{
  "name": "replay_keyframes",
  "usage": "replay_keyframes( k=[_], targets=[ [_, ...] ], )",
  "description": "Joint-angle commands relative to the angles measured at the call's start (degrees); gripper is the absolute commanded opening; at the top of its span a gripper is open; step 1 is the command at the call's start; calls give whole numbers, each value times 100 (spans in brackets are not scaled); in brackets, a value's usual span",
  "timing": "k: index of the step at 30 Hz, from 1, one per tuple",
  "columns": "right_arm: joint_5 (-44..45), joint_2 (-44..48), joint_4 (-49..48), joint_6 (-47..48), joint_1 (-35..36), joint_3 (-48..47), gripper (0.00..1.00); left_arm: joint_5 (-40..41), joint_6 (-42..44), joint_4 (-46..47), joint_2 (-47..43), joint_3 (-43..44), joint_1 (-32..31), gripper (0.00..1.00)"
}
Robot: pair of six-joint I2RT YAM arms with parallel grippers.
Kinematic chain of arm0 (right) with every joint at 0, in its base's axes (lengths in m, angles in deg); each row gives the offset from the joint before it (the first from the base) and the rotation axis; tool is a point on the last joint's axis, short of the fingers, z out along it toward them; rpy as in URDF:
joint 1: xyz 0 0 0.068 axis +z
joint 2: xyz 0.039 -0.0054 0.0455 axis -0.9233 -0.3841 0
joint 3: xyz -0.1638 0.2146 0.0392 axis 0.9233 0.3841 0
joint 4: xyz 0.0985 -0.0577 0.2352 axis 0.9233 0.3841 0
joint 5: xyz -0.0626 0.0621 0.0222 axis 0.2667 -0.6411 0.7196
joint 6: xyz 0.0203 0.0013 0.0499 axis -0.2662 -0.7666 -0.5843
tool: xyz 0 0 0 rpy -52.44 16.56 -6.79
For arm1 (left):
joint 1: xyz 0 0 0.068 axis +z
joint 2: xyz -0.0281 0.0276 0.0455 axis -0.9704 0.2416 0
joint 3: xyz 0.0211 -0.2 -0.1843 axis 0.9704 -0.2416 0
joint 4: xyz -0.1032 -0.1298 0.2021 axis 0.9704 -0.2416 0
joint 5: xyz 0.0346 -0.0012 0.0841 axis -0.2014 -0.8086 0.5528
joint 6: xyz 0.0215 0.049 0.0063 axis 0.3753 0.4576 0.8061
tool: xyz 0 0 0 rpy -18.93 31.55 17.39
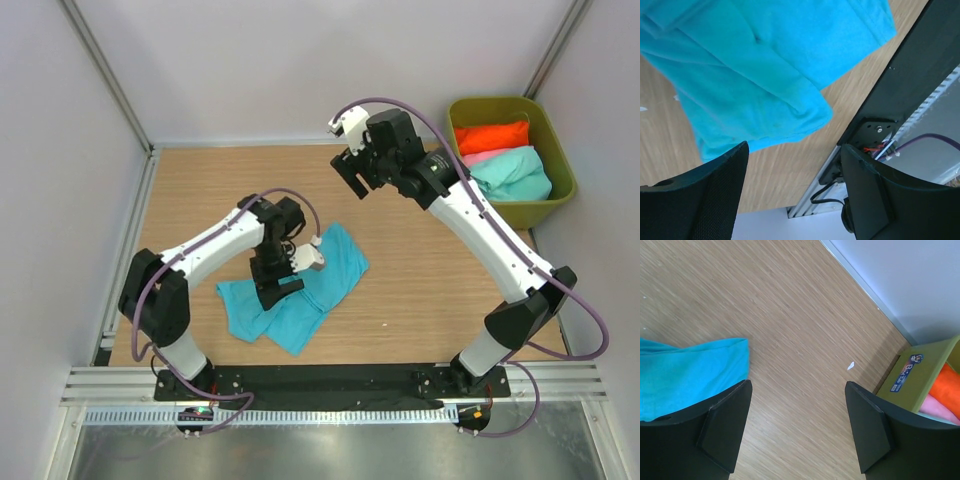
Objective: Fold and stack the t-shirts
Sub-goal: Move the tshirt to the center of the board, then flatten the tshirt out
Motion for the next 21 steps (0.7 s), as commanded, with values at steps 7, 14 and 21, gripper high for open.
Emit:
replay_keyframes(
  k=[7, 14, 21],
  targets=[
    [151, 187, -163, 124, 3, 259, 81, 307, -703, 883, -39, -797, -14, 68],
    [186, 205, -119, 141, 12, 285, 81, 175, -914, 1305, 515, -920, -22, 64],
    [257, 196, -163, 194, 12, 356, 81, 96, -1002, 1455, 972, -833, -22, 56]
  ],
)
